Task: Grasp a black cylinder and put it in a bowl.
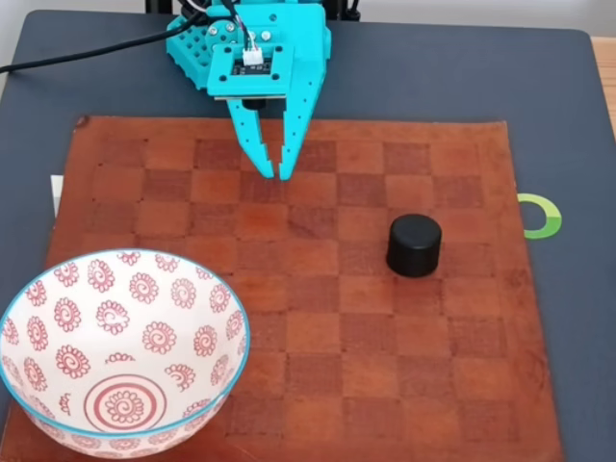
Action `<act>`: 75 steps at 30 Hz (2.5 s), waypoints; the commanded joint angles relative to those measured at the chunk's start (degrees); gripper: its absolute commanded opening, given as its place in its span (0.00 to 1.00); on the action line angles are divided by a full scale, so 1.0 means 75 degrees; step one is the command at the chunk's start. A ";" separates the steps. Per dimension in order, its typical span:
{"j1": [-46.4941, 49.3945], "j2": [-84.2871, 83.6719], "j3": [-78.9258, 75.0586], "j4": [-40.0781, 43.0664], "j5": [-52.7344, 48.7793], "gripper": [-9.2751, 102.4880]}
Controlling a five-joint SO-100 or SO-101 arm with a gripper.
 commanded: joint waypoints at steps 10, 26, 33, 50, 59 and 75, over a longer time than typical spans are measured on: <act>0.0035 0.0387 -0.0176 -0.0012 -0.0070 0.08; 0.0012 0.0387 -0.0188 -0.0012 -0.0070 0.08; 0.0012 0.0387 -0.0188 -0.0012 -0.0070 0.08; -0.0070 0.0258 -0.0773 0.0012 -0.0082 0.08; 0.0023 0.0258 -0.1559 0.0738 -0.0211 0.08; 0.0188 -0.2801 -0.4172 0.0762 -0.0234 0.08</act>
